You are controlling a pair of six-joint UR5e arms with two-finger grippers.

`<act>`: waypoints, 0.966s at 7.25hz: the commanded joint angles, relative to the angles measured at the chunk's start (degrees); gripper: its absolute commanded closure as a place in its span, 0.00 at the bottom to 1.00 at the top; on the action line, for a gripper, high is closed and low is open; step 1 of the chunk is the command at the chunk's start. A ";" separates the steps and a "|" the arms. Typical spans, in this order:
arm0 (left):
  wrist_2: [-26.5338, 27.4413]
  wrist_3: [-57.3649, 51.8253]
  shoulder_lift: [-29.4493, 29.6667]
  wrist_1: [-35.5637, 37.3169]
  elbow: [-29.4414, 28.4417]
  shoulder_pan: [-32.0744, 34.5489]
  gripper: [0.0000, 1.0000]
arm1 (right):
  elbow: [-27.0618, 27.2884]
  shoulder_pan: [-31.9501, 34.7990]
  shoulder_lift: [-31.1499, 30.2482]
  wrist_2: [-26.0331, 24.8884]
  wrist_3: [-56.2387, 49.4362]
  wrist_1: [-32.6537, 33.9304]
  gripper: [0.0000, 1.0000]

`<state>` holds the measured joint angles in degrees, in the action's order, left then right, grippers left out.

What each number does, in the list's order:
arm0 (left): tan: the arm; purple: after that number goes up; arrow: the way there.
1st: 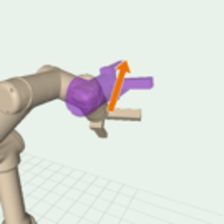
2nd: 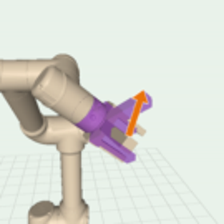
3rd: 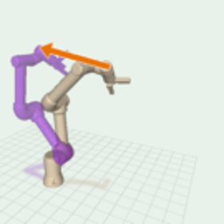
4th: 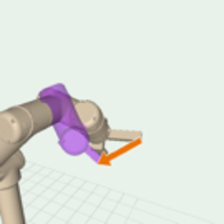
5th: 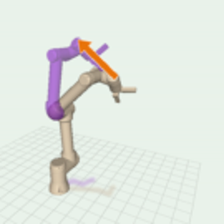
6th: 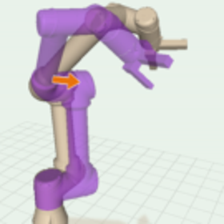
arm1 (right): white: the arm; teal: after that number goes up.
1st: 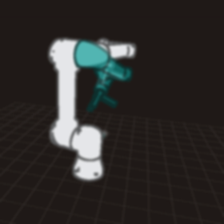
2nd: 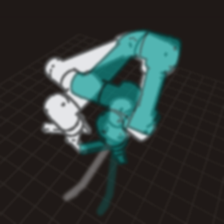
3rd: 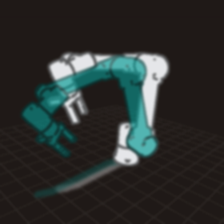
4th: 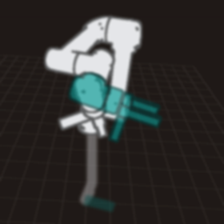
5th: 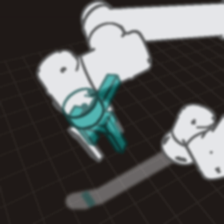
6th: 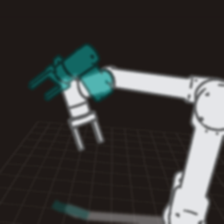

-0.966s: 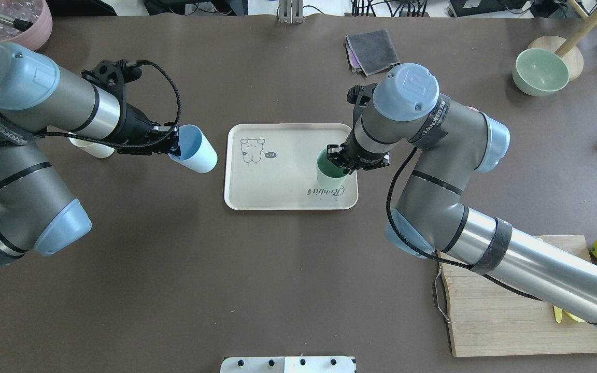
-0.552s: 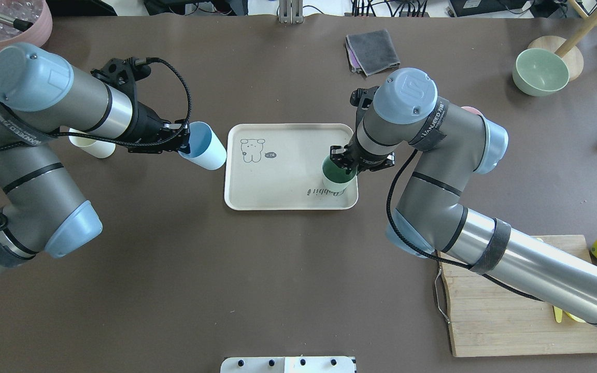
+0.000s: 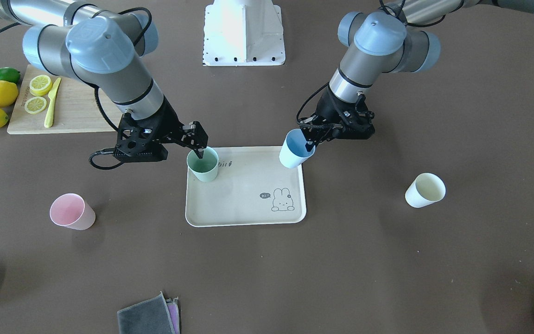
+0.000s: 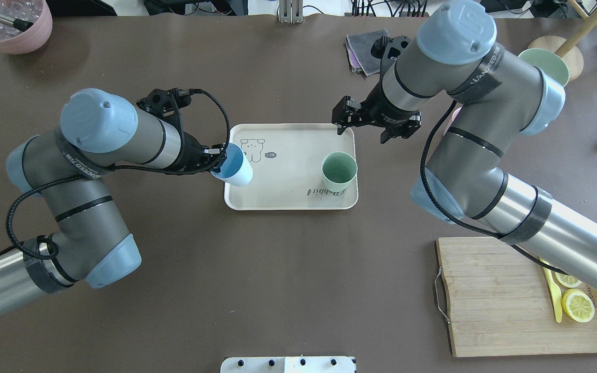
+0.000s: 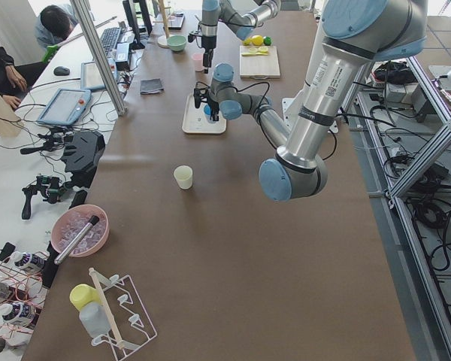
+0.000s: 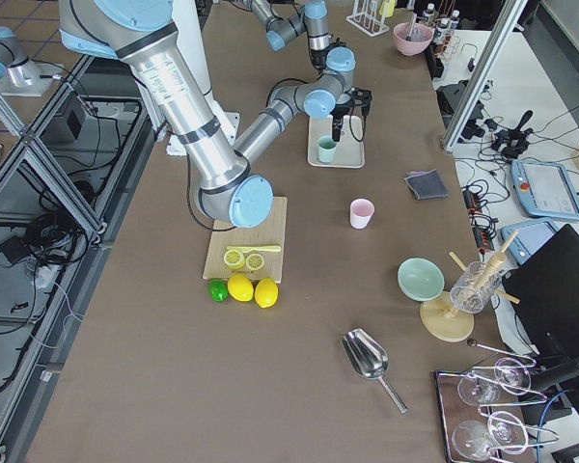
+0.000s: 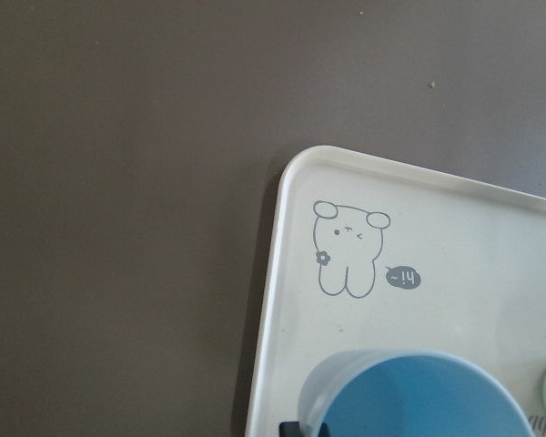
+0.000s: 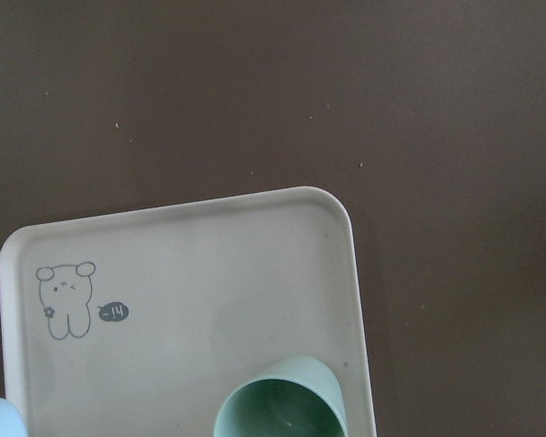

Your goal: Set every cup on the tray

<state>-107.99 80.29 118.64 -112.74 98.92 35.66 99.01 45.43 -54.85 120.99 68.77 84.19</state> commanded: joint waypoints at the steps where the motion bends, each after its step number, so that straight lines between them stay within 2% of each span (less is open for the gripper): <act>1: 1.81 0.30 1.86 -0.02 -2.76 -1.47 1.00 | 0.66 5.87 -0.43 1.00 -8.16 5.17 0.00; 3: 2.08 0.13 1.94 0.06 -3.82 -2.08 1.00 | -0.74 13.77 -1.31 4.06 -20.45 10.62 0.00; 4: 2.34 0.04 2.03 0.06 -4.08 -2.87 1.00 | -2.23 15.54 -2.36 4.60 -22.86 10.47 0.00; 5: 2.43 -0.31 2.55 0.06 -4.26 -2.97 0.88 | -3.64 16.95 -2.72 4.61 -23.58 10.12 0.00; 6: 5.91 -0.40 2.56 -0.02 -4.52 -3.40 0.03 | -4.69 17.32 -4.20 4.52 -26.29 9.68 0.00; 7: 7.95 -0.40 3.08 0.06 -4.18 -3.76 0.02 | -6.62 17.84 -4.22 4.43 -27.36 9.68 0.00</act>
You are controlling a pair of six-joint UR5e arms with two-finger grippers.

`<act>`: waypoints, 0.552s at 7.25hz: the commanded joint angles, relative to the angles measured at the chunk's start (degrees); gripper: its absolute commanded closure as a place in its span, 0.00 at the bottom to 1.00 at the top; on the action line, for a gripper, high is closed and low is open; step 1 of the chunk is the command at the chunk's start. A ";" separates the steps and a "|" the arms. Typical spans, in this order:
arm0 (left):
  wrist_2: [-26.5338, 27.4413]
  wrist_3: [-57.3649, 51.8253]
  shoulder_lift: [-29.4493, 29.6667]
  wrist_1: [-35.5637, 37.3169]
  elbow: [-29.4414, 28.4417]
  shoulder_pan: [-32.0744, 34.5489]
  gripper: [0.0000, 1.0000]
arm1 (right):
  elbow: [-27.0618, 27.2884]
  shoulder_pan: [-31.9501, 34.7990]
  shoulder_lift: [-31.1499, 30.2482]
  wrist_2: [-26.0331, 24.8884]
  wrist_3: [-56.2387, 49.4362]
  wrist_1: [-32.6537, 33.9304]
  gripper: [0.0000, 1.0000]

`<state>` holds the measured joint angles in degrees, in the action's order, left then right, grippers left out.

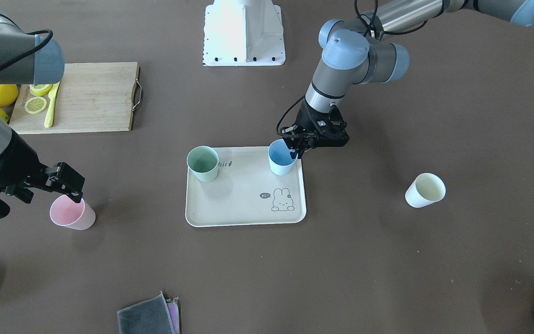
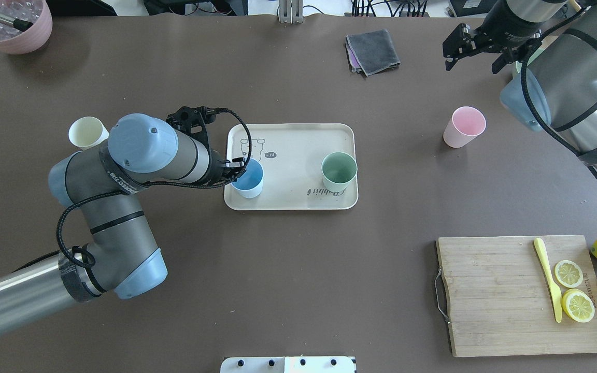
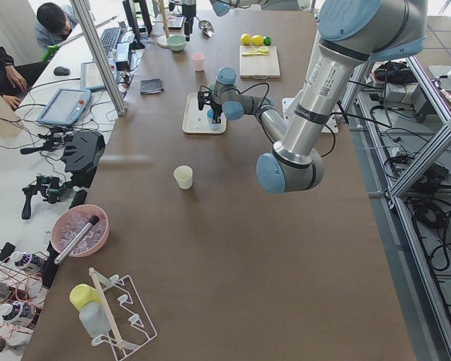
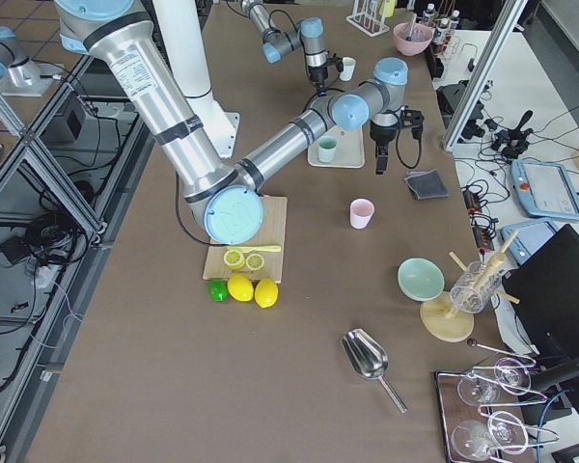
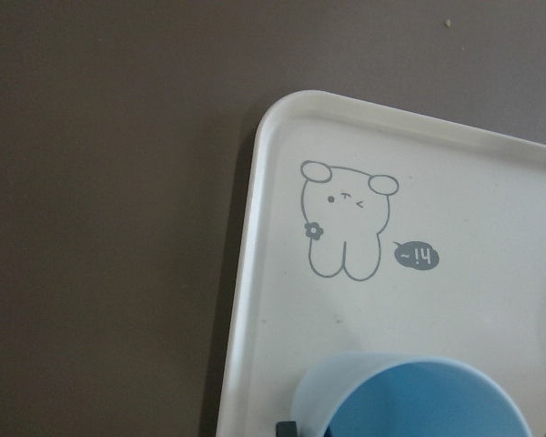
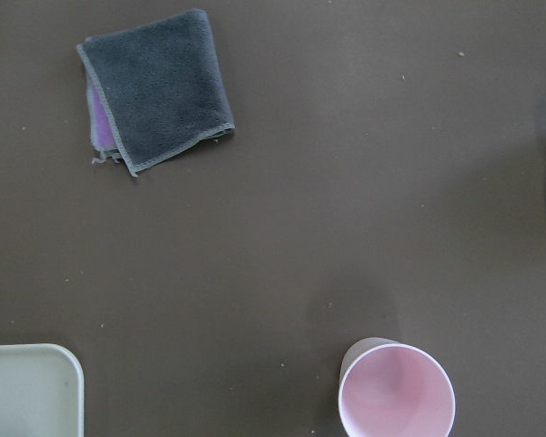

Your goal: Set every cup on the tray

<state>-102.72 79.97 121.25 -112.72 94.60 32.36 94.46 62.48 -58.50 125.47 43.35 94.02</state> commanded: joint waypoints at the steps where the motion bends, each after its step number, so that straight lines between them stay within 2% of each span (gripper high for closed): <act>1: 2.35 -0.16 0.82 0.04 1.11 -0.46 0.02 | -3.22 0.98 -0.65 -0.05 -2.05 -0.24 0.00; 2: 0.61 -0.07 1.26 0.13 1.20 0.67 0.02 | -5.23 0.89 -1.43 -0.48 -1.96 -2.68 0.00; 3: -0.80 -0.16 3.01 3.17 1.64 1.99 0.02 | -6.99 0.54 -5.97 -0.49 -1.70 -11.23 0.00; 4: -2.12 -1.12 4.16 6.60 3.03 3.22 0.02 | -10.40 0.19 -7.06 -0.57 -1.00 -17.49 0.00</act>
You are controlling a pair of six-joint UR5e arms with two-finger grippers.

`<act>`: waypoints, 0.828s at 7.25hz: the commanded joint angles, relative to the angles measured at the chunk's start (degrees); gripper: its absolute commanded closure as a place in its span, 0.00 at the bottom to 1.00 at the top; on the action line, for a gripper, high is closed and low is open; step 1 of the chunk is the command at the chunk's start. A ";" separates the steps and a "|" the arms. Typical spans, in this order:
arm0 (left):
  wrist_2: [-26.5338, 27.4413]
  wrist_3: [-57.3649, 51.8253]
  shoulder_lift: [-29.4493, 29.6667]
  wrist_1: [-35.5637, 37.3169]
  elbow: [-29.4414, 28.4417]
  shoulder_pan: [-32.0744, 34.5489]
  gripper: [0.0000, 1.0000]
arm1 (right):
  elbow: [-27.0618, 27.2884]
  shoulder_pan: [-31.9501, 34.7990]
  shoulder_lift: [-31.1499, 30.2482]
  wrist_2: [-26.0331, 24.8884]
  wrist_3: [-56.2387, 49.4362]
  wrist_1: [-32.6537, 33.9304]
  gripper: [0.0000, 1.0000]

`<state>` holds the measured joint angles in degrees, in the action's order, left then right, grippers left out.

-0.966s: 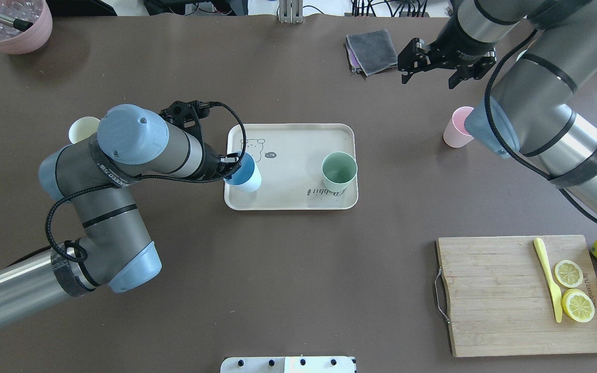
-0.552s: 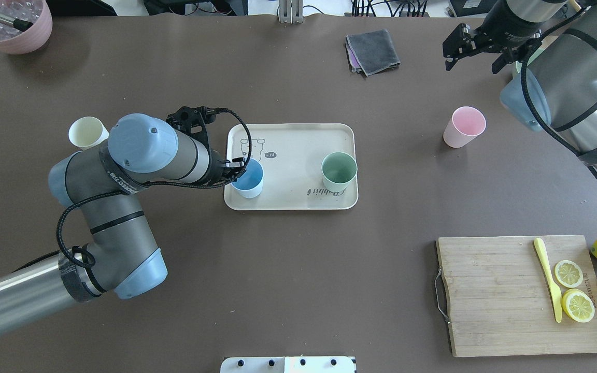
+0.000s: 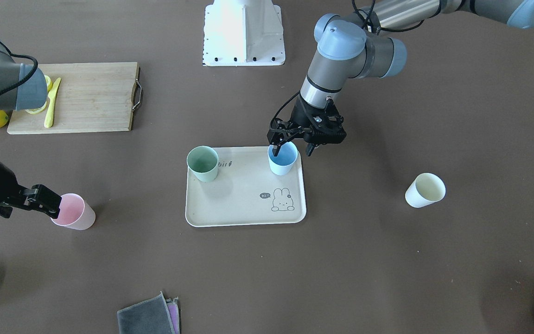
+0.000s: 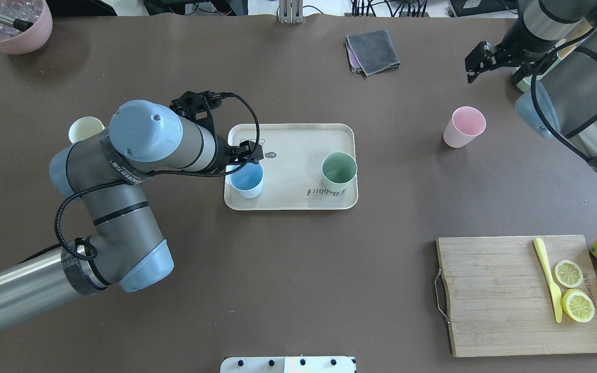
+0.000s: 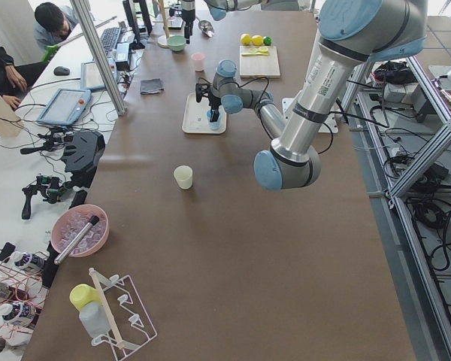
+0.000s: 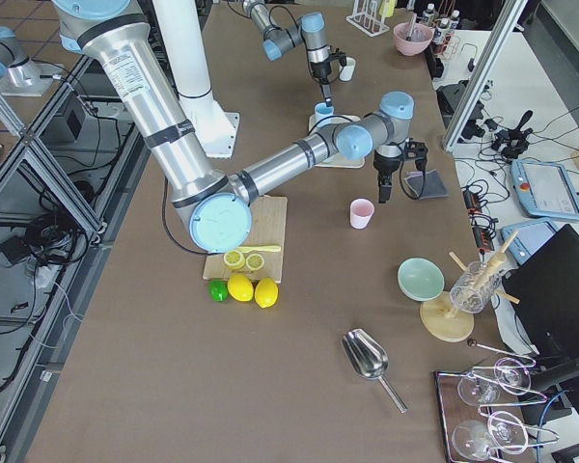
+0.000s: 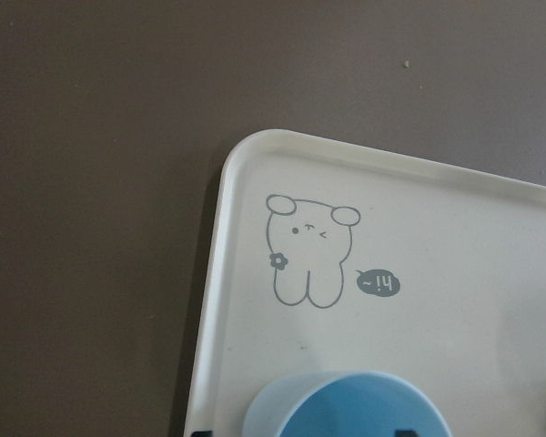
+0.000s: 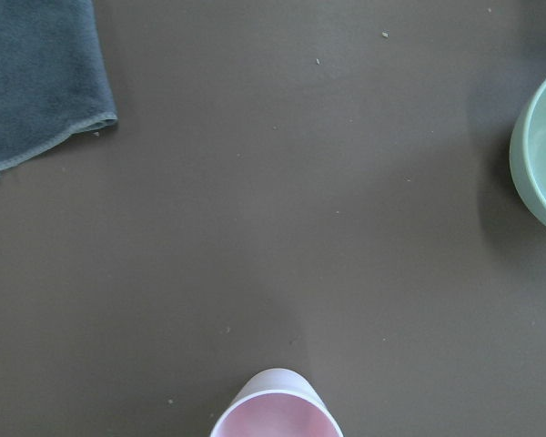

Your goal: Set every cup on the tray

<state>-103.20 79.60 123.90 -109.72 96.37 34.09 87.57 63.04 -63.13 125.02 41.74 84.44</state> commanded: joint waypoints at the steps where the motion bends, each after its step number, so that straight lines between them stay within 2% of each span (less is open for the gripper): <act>1: -1.82 -2.41 1.52 4.42 1.97 2.29 0.02 | -3.72 -1.68 -3.83 -0.21 0.79 -8.85 0.00; 4: -2.53 -2.70 1.08 5.04 2.67 2.91 0.02 | -3.37 -5.64 -6.11 -1.53 3.08 -11.13 0.00; 5: -2.53 -2.70 0.99 6.00 3.46 3.00 0.02 | -3.45 -6.00 -6.82 -1.88 3.08 -12.19 0.09; 6: -2.53 -2.61 0.91 6.19 3.56 3.00 0.02 | -3.72 -7.22 -6.92 -3.27 3.52 -12.37 0.99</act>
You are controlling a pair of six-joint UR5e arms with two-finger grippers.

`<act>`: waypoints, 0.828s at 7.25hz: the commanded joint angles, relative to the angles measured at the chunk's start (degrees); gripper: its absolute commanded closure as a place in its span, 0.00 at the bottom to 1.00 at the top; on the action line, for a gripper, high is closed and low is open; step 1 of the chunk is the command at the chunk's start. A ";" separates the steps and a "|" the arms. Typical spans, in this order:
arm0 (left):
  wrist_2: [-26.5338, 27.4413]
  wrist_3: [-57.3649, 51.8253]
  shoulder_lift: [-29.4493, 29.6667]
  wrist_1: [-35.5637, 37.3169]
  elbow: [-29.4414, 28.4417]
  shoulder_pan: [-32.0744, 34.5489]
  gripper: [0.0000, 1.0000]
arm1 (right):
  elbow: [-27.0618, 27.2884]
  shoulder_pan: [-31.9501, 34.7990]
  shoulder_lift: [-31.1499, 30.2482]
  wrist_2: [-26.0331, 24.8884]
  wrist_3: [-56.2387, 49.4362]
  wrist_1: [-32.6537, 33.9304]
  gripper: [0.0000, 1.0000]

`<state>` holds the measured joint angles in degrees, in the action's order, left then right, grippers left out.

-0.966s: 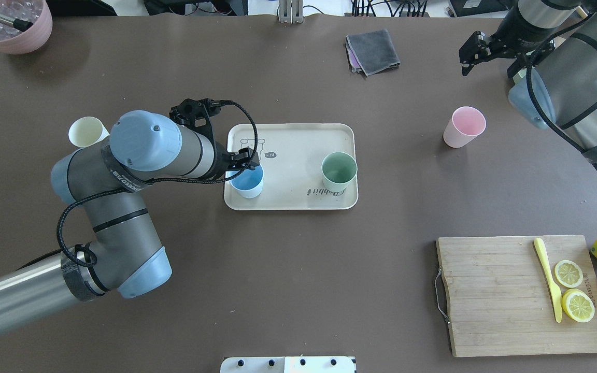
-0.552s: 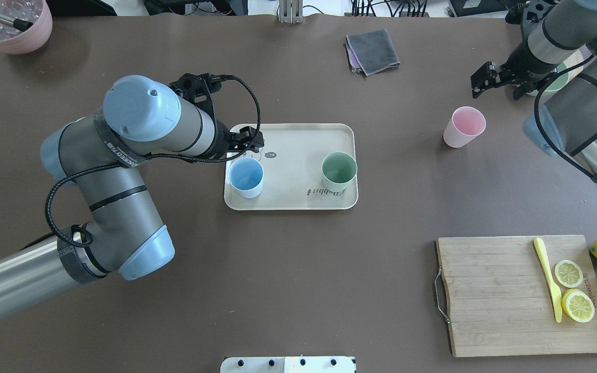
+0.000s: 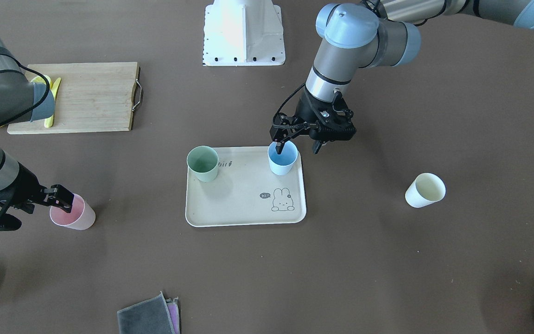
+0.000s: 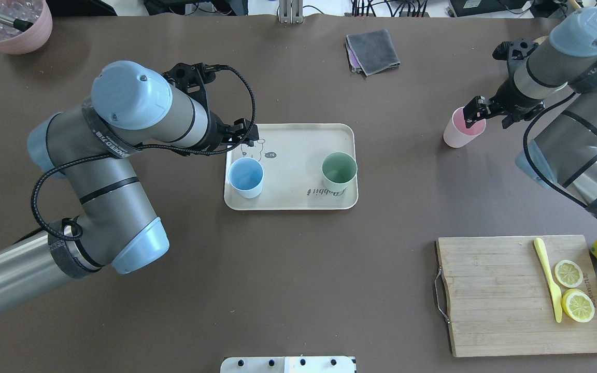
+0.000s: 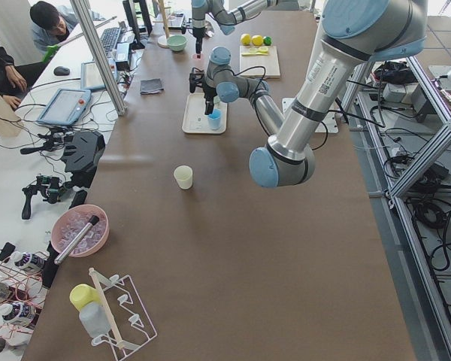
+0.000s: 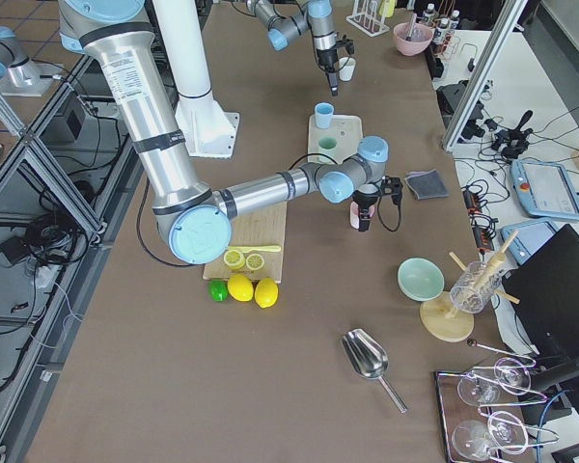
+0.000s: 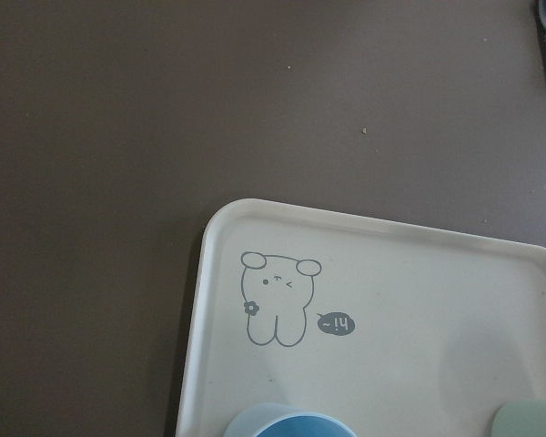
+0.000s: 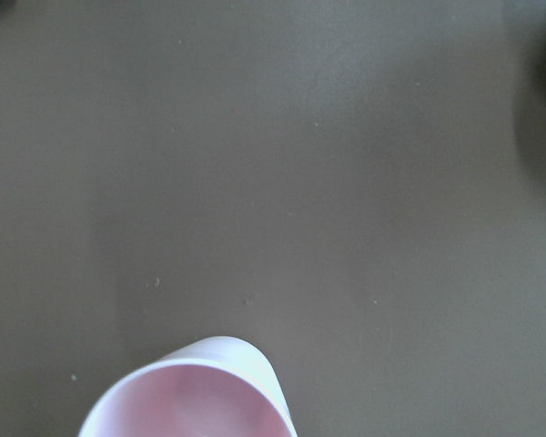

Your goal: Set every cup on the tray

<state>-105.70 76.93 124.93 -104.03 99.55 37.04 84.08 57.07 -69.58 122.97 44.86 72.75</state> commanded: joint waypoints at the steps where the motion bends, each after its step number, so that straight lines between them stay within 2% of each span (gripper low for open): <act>1: -0.20 -0.03 -0.30 0.67 1.17 0.92 0.02 | 0.03 -1.43 0.05 -3.24 0.75 -0.51 1.00; 2: -1.34 -0.03 -0.73 1.72 1.44 2.15 0.02 | 0.29 -1.43 0.05 -2.91 0.75 -0.51 1.00; 4: -6.16 -4.74 -1.09 3.49 2.67 7.23 0.02 | 3.09 -0.30 0.32 1.81 0.84 0.19 1.00; 5: -7.92 -8.60 -3.79 3.49 3.45 9.69 0.02 | 4.93 0.84 0.41 5.06 2.23 0.37 1.00; 6: -7.85 -17.17 -6.25 3.40 2.85 11.63 0.02 | 7.56 0.94 2.41 6.31 5.38 3.51 1.00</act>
<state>-112.71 67.71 121.39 -100.66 102.52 46.08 88.88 57.45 -68.72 126.93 47.45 73.80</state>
